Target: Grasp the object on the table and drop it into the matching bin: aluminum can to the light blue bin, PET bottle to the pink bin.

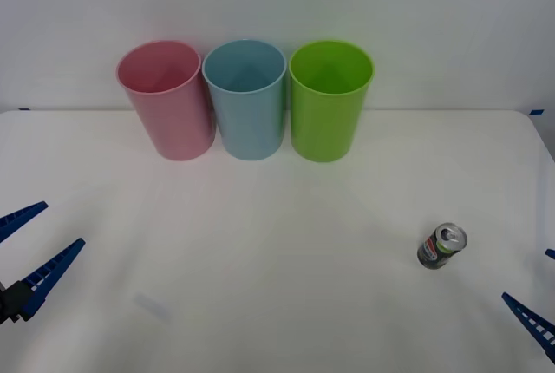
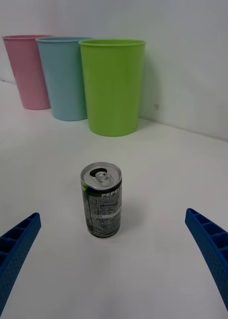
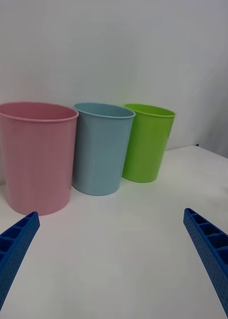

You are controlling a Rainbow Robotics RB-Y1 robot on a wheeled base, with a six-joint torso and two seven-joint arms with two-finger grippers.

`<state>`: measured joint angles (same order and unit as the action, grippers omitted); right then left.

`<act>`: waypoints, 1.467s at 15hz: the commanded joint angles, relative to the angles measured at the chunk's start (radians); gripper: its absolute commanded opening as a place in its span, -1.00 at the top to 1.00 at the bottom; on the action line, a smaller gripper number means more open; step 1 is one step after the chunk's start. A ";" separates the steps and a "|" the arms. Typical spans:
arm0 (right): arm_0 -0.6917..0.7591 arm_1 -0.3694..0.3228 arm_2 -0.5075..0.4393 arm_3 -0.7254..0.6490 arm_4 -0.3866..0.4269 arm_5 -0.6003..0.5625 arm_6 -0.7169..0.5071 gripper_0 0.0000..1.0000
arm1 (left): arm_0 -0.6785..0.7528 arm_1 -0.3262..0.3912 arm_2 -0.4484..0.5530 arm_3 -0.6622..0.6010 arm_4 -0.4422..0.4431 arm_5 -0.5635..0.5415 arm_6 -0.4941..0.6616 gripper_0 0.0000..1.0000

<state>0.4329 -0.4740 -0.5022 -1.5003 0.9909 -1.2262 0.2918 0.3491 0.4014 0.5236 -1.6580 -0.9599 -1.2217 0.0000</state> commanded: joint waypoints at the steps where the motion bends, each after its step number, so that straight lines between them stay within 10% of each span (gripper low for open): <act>1: -0.023 -0.002 0.019 0.068 0.015 -0.009 0.009 -1.00 | 0.000 0.000 0.000 0.000 0.000 0.000 0.000 -1.00; 22: -0.232 0.106 0.234 0.287 0.017 0.177 0.130 -1.00 | 0.000 0.000 0.000 0.000 0.000 0.000 0.000 -1.00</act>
<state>0.2075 -0.3720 -0.2777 -1.2134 1.0085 -1.0620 0.4182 0.3491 0.4014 0.5236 -1.6581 -0.9599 -1.2217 0.0000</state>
